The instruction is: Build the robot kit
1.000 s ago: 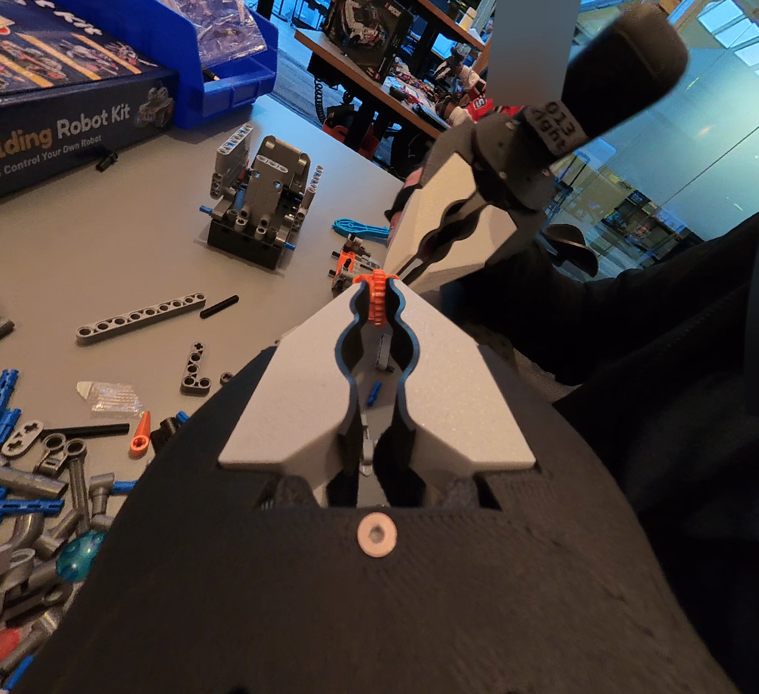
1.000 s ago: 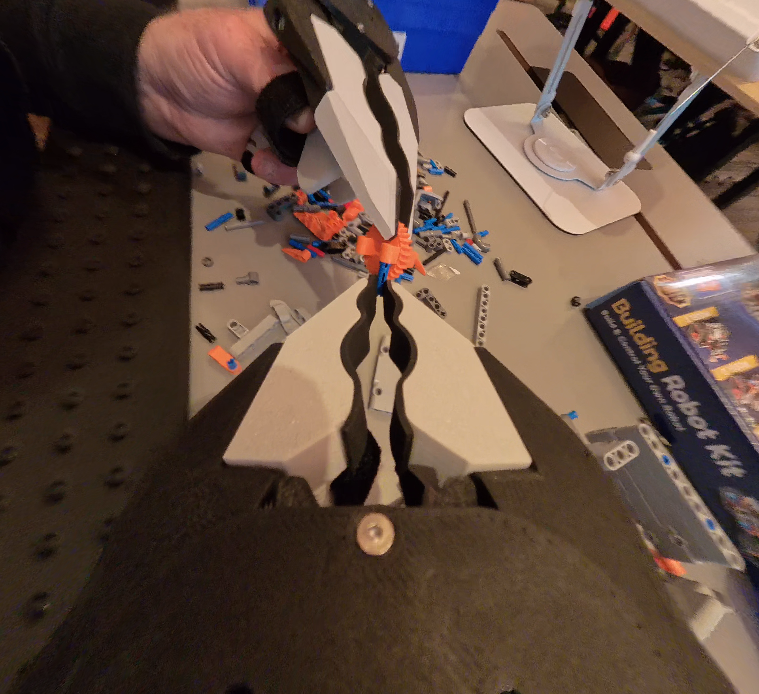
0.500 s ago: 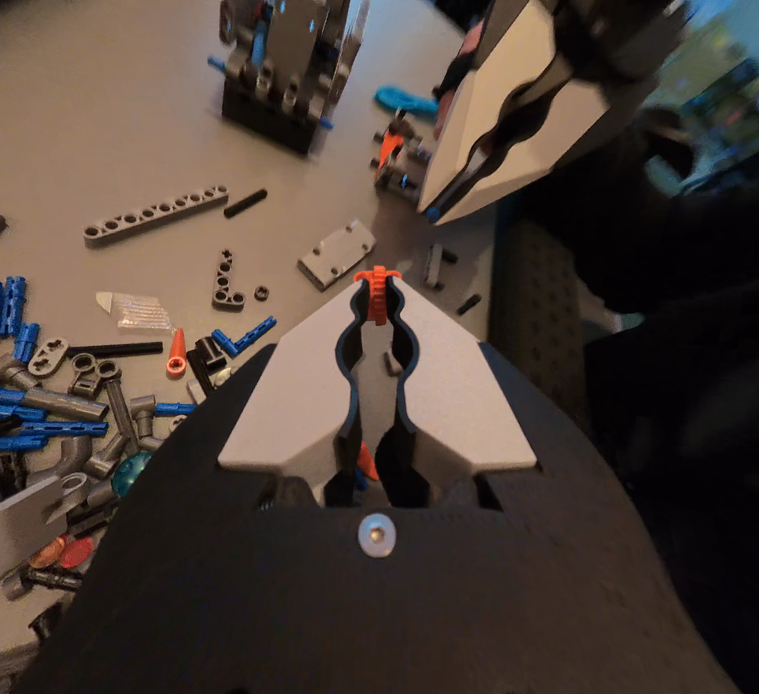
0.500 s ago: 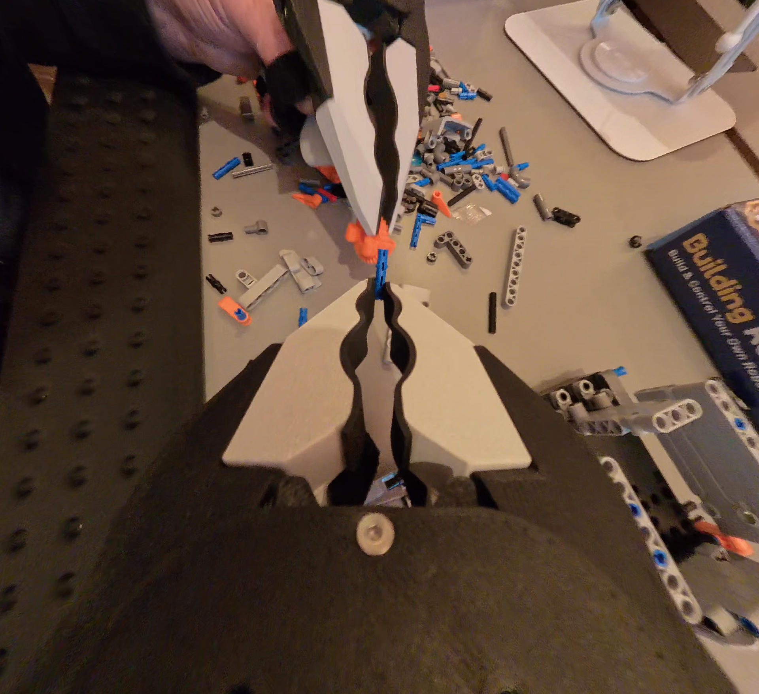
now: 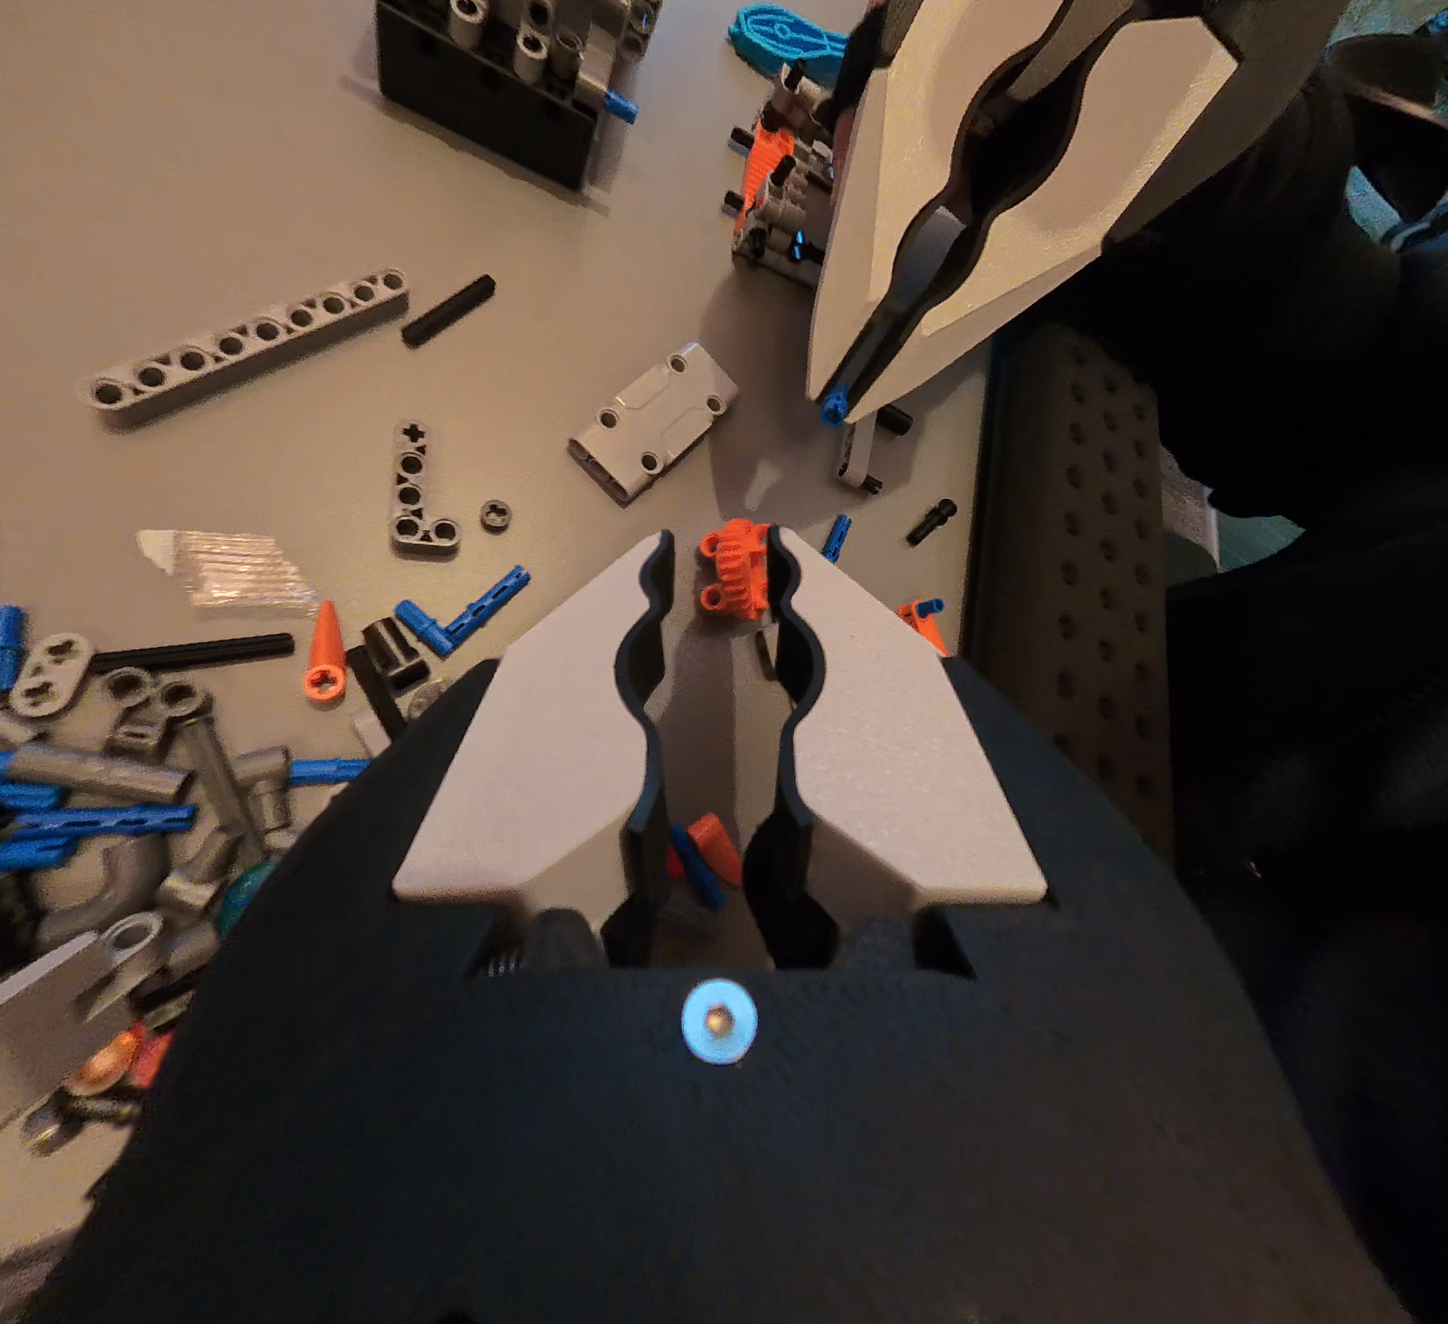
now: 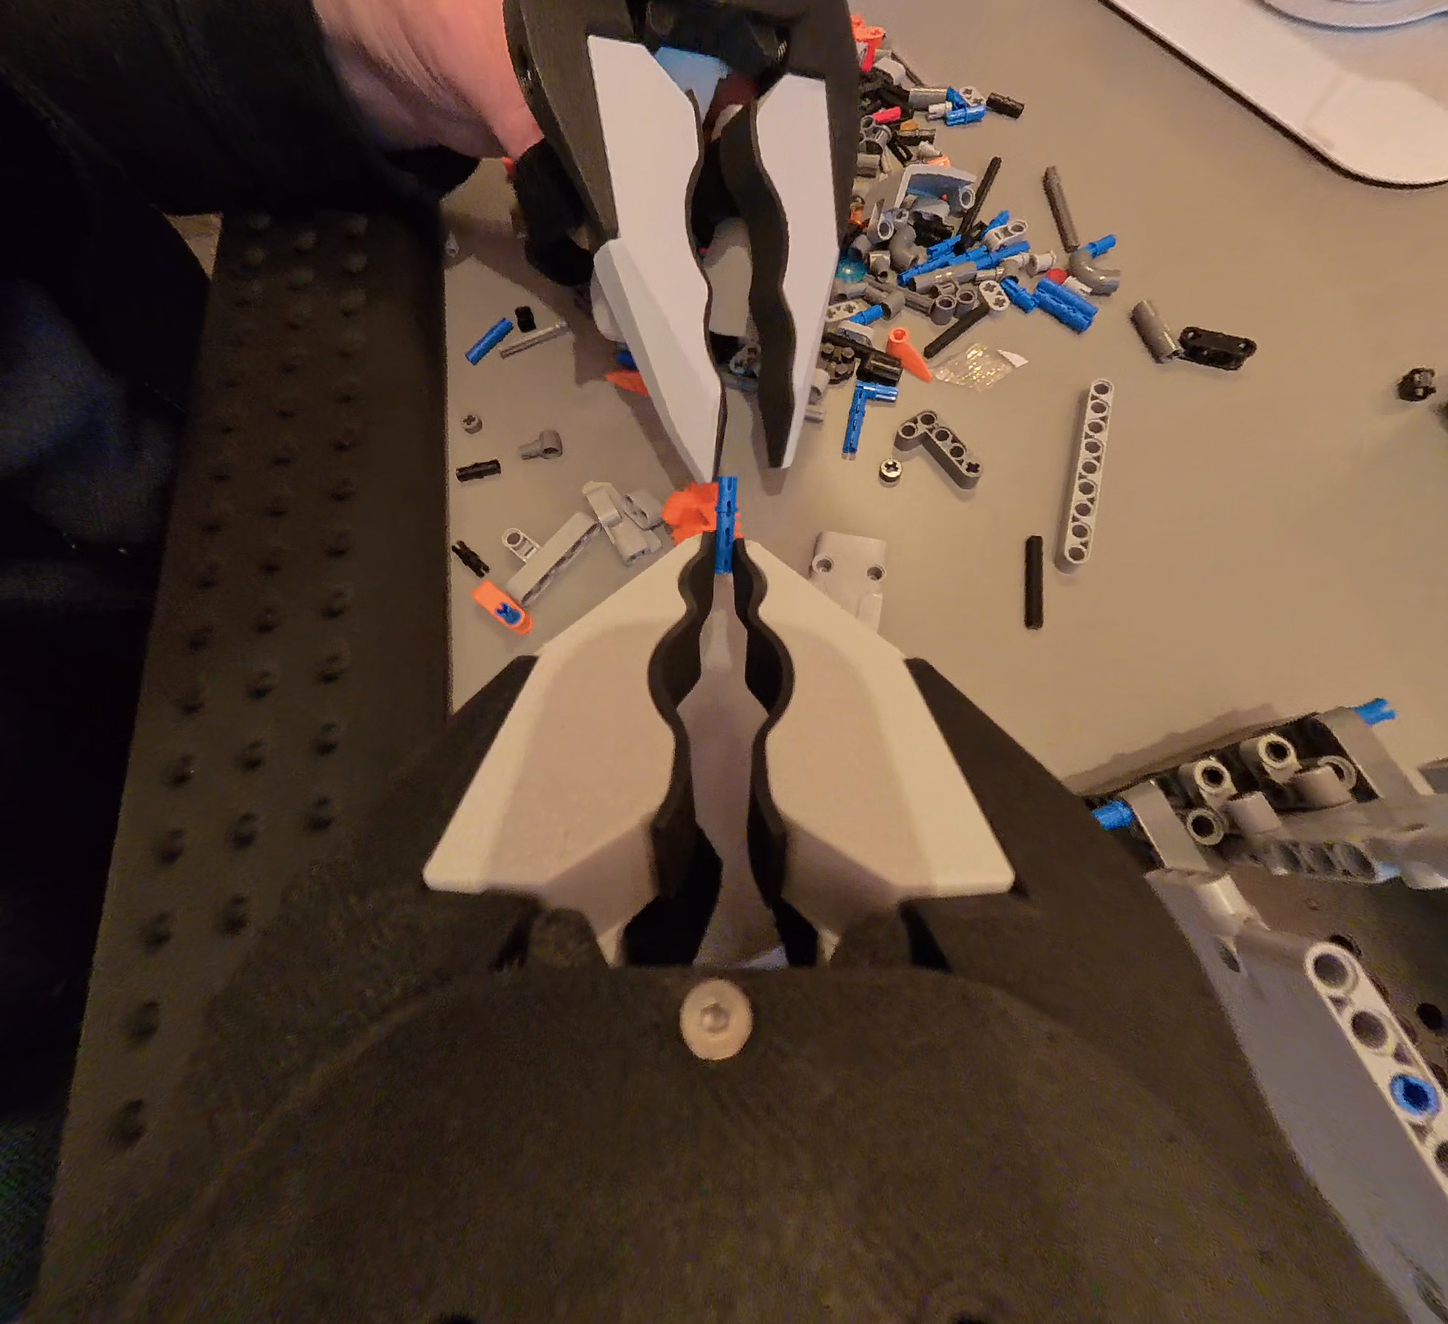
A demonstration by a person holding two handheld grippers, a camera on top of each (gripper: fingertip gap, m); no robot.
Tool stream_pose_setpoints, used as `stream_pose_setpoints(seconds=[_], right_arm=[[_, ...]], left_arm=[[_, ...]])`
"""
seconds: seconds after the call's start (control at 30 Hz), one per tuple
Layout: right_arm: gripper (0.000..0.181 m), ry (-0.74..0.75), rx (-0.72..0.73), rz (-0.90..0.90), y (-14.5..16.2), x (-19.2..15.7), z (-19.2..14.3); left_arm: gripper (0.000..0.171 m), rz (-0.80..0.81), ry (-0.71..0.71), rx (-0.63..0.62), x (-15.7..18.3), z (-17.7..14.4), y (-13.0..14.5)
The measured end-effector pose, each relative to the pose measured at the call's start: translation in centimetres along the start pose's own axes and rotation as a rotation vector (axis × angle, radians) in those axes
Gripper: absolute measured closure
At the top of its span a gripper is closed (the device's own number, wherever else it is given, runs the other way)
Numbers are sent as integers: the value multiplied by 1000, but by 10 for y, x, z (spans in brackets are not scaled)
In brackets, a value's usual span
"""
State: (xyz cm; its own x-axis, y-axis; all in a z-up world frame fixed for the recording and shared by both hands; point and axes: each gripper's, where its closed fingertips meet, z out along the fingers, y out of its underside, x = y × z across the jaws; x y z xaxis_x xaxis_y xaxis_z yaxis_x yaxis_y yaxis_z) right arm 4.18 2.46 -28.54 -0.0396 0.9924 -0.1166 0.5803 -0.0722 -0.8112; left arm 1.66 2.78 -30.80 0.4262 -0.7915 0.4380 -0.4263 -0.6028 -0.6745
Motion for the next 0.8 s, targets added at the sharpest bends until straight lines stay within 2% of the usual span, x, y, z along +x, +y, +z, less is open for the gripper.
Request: stream_pose_setpoints(seconds=[0.17,0.37,0.5,0.67,0.8], right_arm=[[179,4,88,42,-17,2,0],[179,75,149,2,-30,7,-5],[179,114,179,-22,-37,8,-8],[179,150,210,-19,-43,12,-12],[179,22,358,149,-58,9,-22]], left_arm=[[157,82,33,134,17,-12,-23],[162,22,164,317,33,-27,-48],[171,48,145,353,36,-27,-54],[171,64,101,403,36,-31,-61],[163,143,5,463,32,-45,-70]])
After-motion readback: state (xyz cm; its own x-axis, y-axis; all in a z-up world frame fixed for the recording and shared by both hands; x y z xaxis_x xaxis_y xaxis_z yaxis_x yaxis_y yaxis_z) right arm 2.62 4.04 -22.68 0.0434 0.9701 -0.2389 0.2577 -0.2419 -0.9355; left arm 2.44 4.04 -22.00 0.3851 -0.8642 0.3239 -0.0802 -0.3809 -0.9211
